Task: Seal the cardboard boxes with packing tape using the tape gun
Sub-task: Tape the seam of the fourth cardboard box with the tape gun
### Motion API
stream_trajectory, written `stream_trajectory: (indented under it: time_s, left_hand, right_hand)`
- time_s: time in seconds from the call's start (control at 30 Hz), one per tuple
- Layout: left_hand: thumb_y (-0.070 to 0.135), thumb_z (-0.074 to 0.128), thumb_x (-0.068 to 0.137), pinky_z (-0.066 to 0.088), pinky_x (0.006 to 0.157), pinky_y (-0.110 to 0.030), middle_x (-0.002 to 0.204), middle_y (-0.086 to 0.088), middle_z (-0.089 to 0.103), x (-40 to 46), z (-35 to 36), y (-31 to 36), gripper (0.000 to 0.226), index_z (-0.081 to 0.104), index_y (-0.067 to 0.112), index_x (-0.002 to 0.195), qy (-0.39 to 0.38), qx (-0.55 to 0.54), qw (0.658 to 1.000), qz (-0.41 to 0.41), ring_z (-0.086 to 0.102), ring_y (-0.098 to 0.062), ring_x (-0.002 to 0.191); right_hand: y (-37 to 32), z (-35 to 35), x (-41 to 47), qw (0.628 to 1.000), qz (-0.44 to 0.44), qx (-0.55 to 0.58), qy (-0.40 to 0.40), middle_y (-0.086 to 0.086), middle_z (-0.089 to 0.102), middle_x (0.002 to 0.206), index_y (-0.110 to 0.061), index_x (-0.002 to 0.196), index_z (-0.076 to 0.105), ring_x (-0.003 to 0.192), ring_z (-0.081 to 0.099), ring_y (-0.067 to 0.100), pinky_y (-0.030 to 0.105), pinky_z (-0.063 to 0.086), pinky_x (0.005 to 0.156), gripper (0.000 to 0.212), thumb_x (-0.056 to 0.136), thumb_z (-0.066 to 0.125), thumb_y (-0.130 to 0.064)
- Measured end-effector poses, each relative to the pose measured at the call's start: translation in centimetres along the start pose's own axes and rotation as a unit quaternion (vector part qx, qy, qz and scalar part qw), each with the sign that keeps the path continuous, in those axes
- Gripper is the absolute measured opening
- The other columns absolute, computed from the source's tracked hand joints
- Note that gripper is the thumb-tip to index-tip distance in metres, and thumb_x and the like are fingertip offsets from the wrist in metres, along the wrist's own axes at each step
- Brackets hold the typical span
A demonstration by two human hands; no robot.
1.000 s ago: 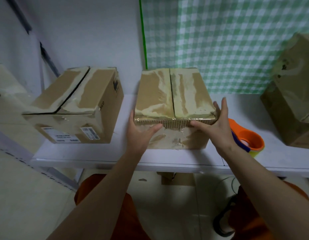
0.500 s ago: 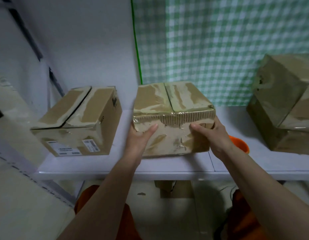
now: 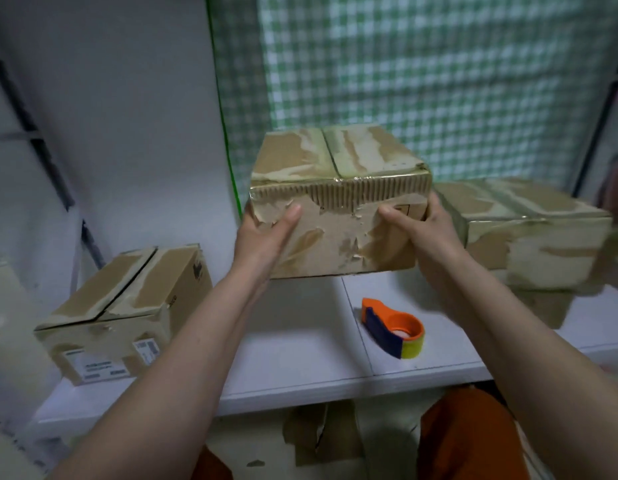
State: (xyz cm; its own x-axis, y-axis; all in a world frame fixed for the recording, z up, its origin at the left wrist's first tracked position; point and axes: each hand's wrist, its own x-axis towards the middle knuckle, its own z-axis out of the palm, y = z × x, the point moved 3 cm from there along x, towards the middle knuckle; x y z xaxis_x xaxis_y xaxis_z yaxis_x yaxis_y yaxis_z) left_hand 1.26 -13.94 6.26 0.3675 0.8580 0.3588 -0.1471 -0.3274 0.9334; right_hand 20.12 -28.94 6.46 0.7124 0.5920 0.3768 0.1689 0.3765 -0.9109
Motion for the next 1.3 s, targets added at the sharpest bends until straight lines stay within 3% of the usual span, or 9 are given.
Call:
stream_trajectory:
  time_s: [0.2,0.37,0.47,0.67,0.83,0.93,1.03,1.2,1.3]
  left_hand:
    - [0.044,0.077,0.075,0.049,0.098,-0.036,0.12,0.007,0.064,0.5,7.8,4.1,0.061,0.052,0.027,0.128,-0.059,-0.034,0.997,0.038,0.061,-0.013,0.109]
    - [0.055,0.079,0.064,0.05,0.098,-0.039,0.125,0.005,0.062,0.8,16.1,5.5,0.079,0.05,0.027,0.132,-0.125,-0.053,0.989,0.051,0.06,-0.015,0.113]
    - [0.046,0.077,0.074,0.047,0.1,-0.035,0.129,0.005,0.059,0.5,20.6,5.2,0.073,0.045,0.025,0.136,-0.151,-0.053,0.986,0.047,0.058,-0.014,0.116]
    - [0.052,0.075,0.068,0.045,0.103,-0.044,0.139,0.005,0.052,0.8,28.9,4.7,0.089,0.032,0.031,0.144,-0.195,-0.056,0.978,0.038,0.052,-0.017,0.124]
    - [0.032,0.065,0.089,0.04,0.108,-0.041,0.146,0.003,0.044,1.7,34.6,4.7,0.075,0.021,0.033,0.15,-0.21,-0.042,0.975,0.054,0.046,-0.016,0.129]
    - [0.023,0.061,0.093,0.039,0.107,-0.034,0.144,0.004,0.045,1.8,36.5,3.6,0.071,0.019,0.033,0.15,-0.221,-0.022,0.974,0.056,0.046,-0.015,0.128]
    - [0.023,0.058,0.095,0.038,0.093,-0.023,0.141,0.008,0.046,1.3,37.0,2.0,0.067,0.02,0.032,0.149,-0.23,0.017,0.972,0.052,0.046,-0.01,0.123]
    - [0.026,0.059,0.094,0.039,0.095,-0.023,0.141,0.006,0.049,2.0,36.8,1.1,0.07,0.019,0.034,0.15,-0.219,0.036,0.973,0.068,0.048,-0.012,0.125]
    - [0.028,0.06,0.093,0.04,0.104,-0.032,0.143,0.005,0.047,1.9,36.2,0.2,0.071,0.019,0.032,0.151,-0.227,0.075,0.968,0.076,0.046,-0.015,0.128]
  right_hand:
    - [-5.2,-7.0,1.7,0.997,-0.042,-0.034,0.059,0.004,0.069,0.105,-0.016,0.119,0.054,0.094,0.069,0.02,0.037,0.059,0.073,0.05,0.075,0.079,-0.02]
    - [-6.9,-14.0,2.8,0.991,-0.039,-0.057,0.118,-0.002,0.067,0.108,-0.022,0.115,0.057,0.099,0.066,0.018,0.038,0.056,0.079,0.047,0.074,0.08,-0.027]
    - [-7.4,-17.7,3.3,0.985,-0.036,-0.07,0.155,-0.003,0.067,0.105,-0.027,0.106,0.058,0.098,0.066,0.018,0.037,0.056,0.079,0.039,0.074,0.08,-0.026]
    - [-8.5,-24.2,5.7,0.97,-0.05,-0.106,0.215,-0.007,0.065,0.101,-0.02,0.117,0.056,0.092,0.063,0.011,0.037,0.054,0.083,0.045,0.078,0.077,-0.026]
    - [-8.1,-28.6,9.0,0.956,-0.067,-0.135,0.253,-0.007,0.063,0.109,-0.021,0.124,0.053,0.099,0.061,0.011,0.036,0.052,0.09,0.049,0.08,0.074,-0.029]
    - [-6.3,-30.6,10.5,0.951,-0.044,-0.158,0.261,-0.006,0.062,0.117,-0.026,0.126,0.05,0.106,0.06,0.015,0.042,0.049,0.097,0.059,0.075,0.076,-0.04]
    - [-4.0,-32.0,11.3,0.948,-0.023,-0.186,0.259,-0.006,0.058,0.125,-0.036,0.128,0.045,0.113,0.058,0.017,0.047,0.048,0.098,0.081,0.057,0.074,-0.062]
    - [-3.0,-31.3,11.3,0.937,-0.051,-0.206,0.279,-0.002,0.049,0.136,-0.036,0.14,0.033,0.123,0.049,0.017,0.048,0.042,0.105,0.079,0.071,0.068,-0.051]
    - [-1.9,-30.3,9.7,0.917,-0.043,-0.247,0.309,0.002,0.039,0.143,-0.033,0.146,0.026,0.131,0.038,0.022,0.047,0.033,0.111,0.077,0.081,0.066,-0.042]
